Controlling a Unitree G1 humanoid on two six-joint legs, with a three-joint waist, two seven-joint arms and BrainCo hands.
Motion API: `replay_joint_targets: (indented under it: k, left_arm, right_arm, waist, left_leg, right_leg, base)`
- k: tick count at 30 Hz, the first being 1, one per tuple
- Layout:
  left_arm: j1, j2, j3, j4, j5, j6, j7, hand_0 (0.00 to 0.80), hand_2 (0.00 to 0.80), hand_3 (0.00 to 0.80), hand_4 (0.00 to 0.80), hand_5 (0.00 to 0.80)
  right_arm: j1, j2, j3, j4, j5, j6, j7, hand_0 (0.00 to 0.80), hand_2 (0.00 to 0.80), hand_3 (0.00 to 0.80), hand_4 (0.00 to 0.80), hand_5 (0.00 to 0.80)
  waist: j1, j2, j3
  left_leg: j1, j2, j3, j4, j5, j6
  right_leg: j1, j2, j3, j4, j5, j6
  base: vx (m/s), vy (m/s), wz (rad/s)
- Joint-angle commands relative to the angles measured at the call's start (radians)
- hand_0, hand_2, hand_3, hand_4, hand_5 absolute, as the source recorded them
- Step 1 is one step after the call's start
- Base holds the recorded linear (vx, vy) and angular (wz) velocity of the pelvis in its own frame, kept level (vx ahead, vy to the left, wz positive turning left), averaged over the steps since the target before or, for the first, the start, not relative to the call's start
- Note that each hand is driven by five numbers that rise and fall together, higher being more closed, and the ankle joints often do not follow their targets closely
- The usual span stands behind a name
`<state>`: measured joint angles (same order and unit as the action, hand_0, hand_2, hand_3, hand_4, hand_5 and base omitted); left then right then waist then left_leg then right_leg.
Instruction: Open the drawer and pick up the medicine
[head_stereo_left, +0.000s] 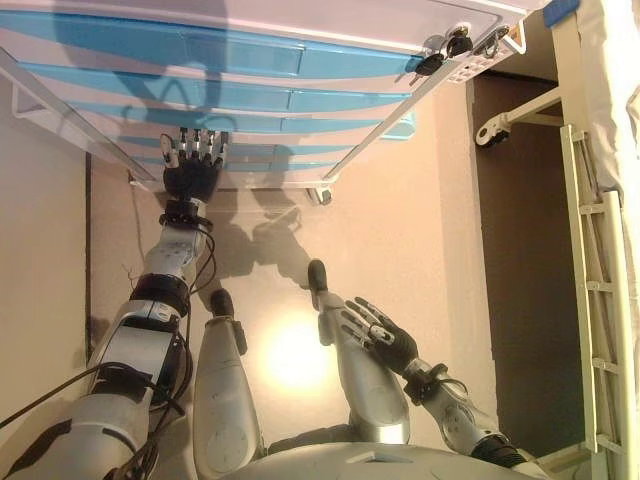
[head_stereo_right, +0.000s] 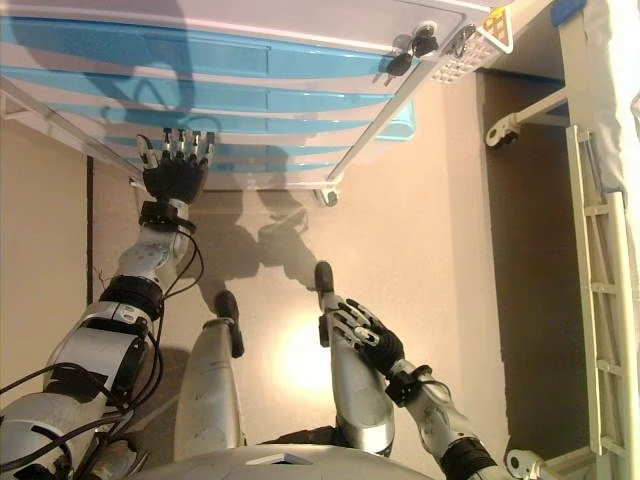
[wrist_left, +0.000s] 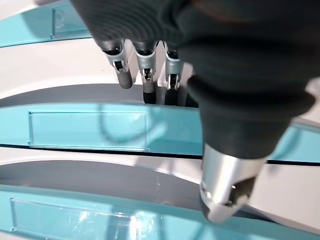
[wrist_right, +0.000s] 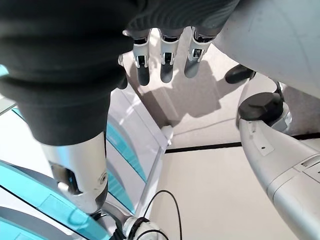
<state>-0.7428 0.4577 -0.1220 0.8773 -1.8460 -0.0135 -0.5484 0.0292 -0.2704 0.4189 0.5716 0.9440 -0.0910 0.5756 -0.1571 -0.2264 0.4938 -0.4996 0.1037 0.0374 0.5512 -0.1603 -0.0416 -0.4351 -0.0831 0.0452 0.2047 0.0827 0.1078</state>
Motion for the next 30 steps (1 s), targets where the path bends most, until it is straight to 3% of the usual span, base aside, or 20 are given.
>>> replay_joint_targets:
  k: [1, 17, 30]
  left_arm:
    - [-0.191, 0.049, 0.018, -0.051, 0.015, -0.054, -0.058, 0.8, 0.8, 0.8, 0.8, 0.8]
    - [-0.021, -0.024, 0.022, -0.049, 0.062, -0.02, -0.123, 0.8, 0.8, 0.8, 0.8, 0.8]
    - [0.25, -0.131, 0.027, -0.068, 0.064, -0.007, -0.264, 0.8, 0.8, 0.8, 0.8, 0.8]
  right_arm:
    - [0.048, -0.052, 0.053, -0.019, 0.009, -0.007, 0.028, 0.0, 0.0, 0.0, 0.0, 0.0]
    - [0.043, -0.04, 0.027, -0.041, -0.01, 0.0, -0.004, 0.0, 0.0, 0.0, 0.0, 0.0]
    - [0.075, -0.04, -0.027, -0.096, -0.045, 0.025, -0.019, 0.0, 0.0, 0.0, 0.0, 0.0]
  waist:
    - [-0.002, 0.032, 0.004]
    - [0.026, 0.051, 0.007]
    - [0.066, 0.062, 0.02]
  left_leg:
    - [0.047, -0.016, 0.037, -0.129, 0.074, 0.038]
    - [0.092, -0.024, 0.027, -0.184, 0.103, 0.032]
    - [0.114, -0.028, -0.004, -0.202, 0.124, 0.028]
  right_leg:
    - [0.062, 0.045, -0.032, 0.069, -0.061, -0.055]
    - [0.096, 0.035, -0.067, 0.055, -0.065, -0.067]
    - [0.111, 0.035, -0.107, 0.077, -0.081, -0.075]
  base:
    - [-0.015, -0.016, 0.05]
    - [0.001, -0.001, 0.01]
    - [0.003, -0.005, 0.02]
